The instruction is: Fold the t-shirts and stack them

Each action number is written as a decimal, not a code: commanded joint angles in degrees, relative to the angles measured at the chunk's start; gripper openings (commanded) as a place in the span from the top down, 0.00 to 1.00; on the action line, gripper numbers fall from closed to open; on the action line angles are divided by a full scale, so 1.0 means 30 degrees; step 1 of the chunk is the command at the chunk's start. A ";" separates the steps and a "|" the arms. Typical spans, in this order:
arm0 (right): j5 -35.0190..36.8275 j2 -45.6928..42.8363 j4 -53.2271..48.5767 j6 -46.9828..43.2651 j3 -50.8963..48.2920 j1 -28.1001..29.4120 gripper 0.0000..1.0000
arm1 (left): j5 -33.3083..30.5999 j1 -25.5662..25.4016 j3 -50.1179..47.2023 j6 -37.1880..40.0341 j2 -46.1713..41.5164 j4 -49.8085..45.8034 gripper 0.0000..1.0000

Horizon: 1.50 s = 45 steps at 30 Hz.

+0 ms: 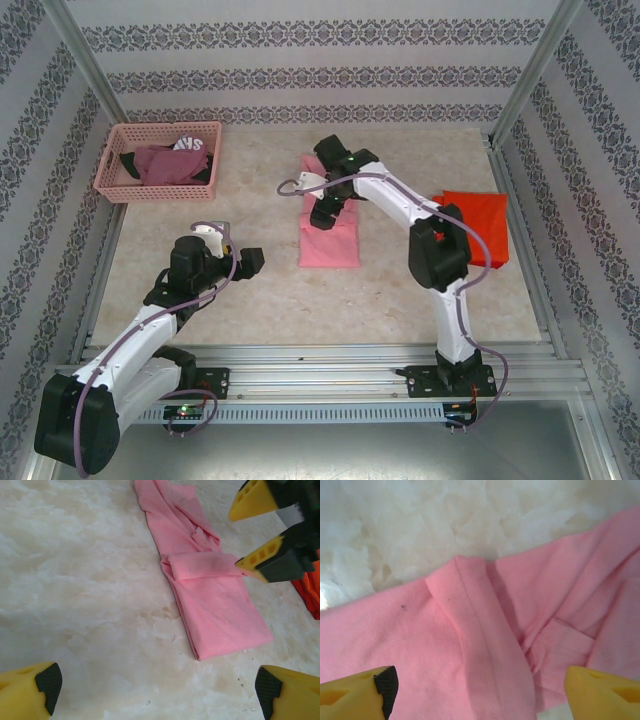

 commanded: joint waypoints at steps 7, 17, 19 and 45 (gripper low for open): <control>-0.2002 -0.5362 0.8096 0.4230 -0.7514 -0.0940 0.17 | -0.0168 -0.0219 0.1117 0.0853 0.0332 -0.1048 0.00; -0.1534 -0.8123 0.5942 -0.1734 -1.3358 0.1423 0.18 | -0.0136 -0.0773 0.1042 0.0462 0.1747 0.0494 0.00; -0.1307 -0.8092 0.4883 -0.2338 -1.3596 0.2174 0.20 | -0.0243 -0.0777 0.0980 0.0330 0.1808 0.0700 0.00; 0.1679 -0.3164 0.4008 -0.1814 -1.0903 0.2804 0.50 | -0.0707 -0.0772 0.0115 -0.0165 0.1298 0.0912 0.00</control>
